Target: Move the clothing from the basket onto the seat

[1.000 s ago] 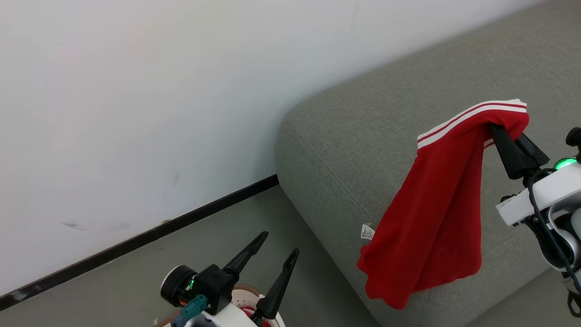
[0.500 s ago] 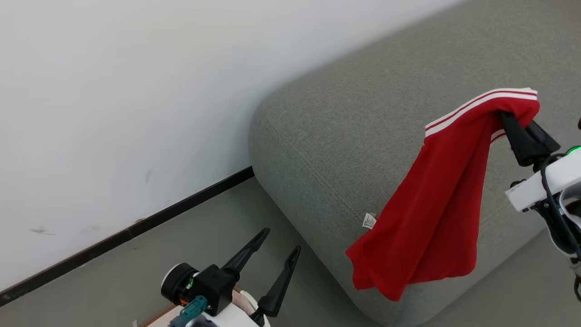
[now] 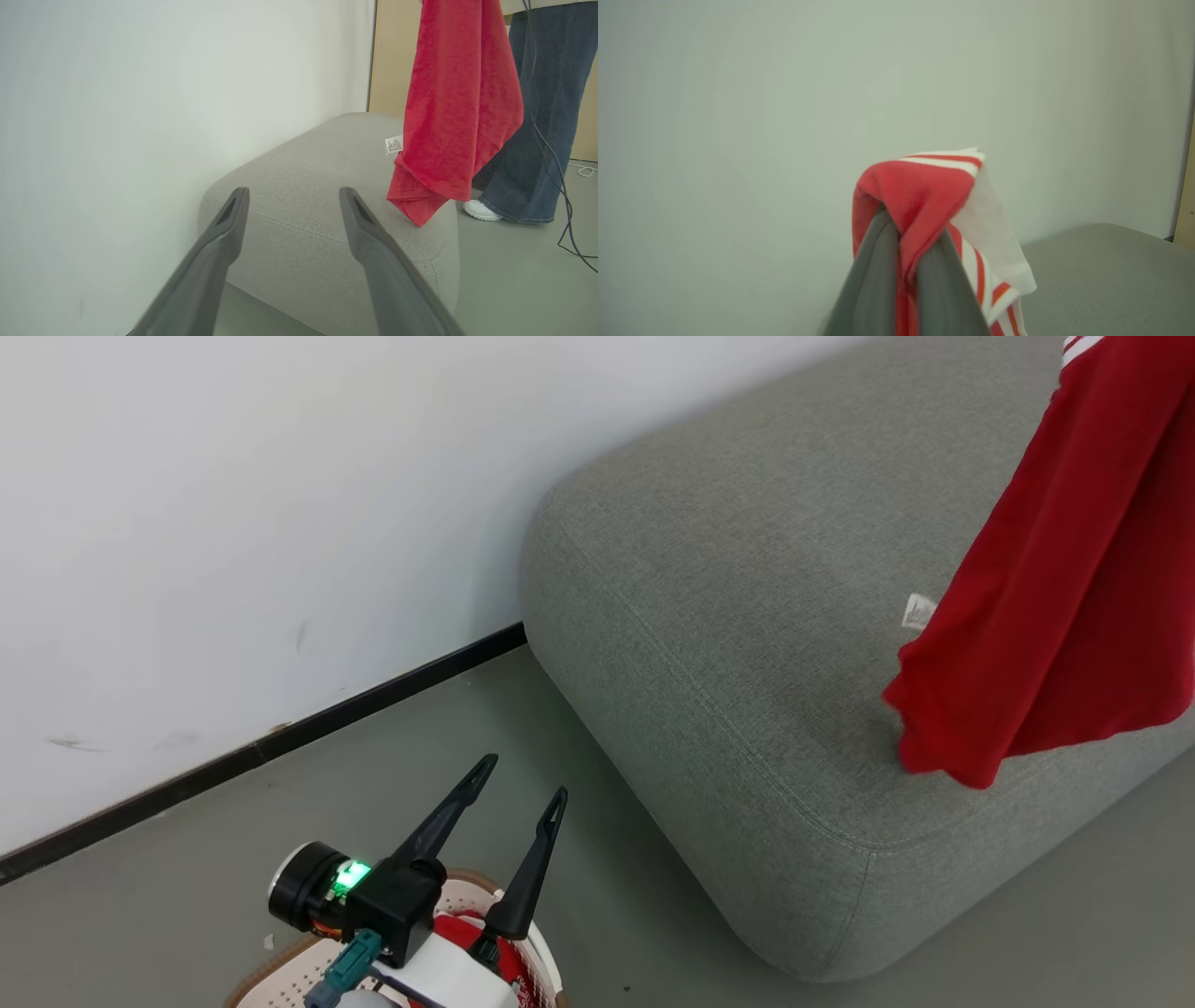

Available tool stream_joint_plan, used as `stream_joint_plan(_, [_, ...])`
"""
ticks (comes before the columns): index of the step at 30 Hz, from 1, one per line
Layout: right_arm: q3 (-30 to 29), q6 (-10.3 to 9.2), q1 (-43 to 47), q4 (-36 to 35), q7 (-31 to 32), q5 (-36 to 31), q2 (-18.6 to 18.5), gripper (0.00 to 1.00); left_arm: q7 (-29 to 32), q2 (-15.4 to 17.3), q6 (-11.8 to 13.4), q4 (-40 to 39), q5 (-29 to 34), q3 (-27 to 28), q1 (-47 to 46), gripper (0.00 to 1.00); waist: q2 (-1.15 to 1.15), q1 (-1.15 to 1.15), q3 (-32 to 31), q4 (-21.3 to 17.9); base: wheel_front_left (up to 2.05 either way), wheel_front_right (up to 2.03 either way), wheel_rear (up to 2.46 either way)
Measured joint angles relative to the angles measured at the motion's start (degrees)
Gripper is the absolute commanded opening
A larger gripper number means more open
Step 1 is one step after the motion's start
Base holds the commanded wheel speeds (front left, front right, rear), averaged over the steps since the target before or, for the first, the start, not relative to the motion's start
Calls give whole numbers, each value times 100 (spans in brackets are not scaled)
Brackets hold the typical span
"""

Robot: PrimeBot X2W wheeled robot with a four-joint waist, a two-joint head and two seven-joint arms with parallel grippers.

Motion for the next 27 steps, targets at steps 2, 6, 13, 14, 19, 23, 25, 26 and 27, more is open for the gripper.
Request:
stream_joint_plan(2, [-48,0,-257,145,92,-88,-62,0,0,65,15,-97,41,31,-21,100,0,0,74,66,0,0,0])
stream_joint_plan(6, [-200,0,-657,481,203,-191,-149,0,3,129,69,-289,125,26,-46,100,0,0,224,210,0,0,0])
stream_joint_plan(13, [-398,0,-1175,951,229,-371,-345,0,110,151,112,-541,181,-59,-66,100,0,0,466,463,0,0,0])
stream_joint_plan(14, [-427,0,-1238,1015,227,-414,-382,0,115,151,112,-578,203,-83,-76,100,0,0,507,510,0,0,0])
stream_joint_plan(19, [-695,0,-1550,1366,199,-555,-538,0,208,199,96,-748,292,-175,-130,100,0,0,701,751,0,0,0])
stream_joint_plan(23, [-793,0,-1646,1586,133,-732,-690,0,254,222,55,-849,345,-253,-196,100,0,0,838,947,0,0,0])
stream_joint_plan(25, [-880,0,-1646,1739,130,-767,-732,0,263,221,43,-877,345,-281,-235,100,0,0,900,1046,0,0,0])
stream_joint_plan(26, [-935,0,-1646,1822,121,-767,-757,0,283,226,11,-887,345,-292,-253,100,0,0,929,1093,0,0,0])
stream_joint_plan(27, [-999,0,-1646,1898,74,-769,-790,0,308,233,1,-904,345,-308,-267,100,0,0,958,1141,0,0,0])
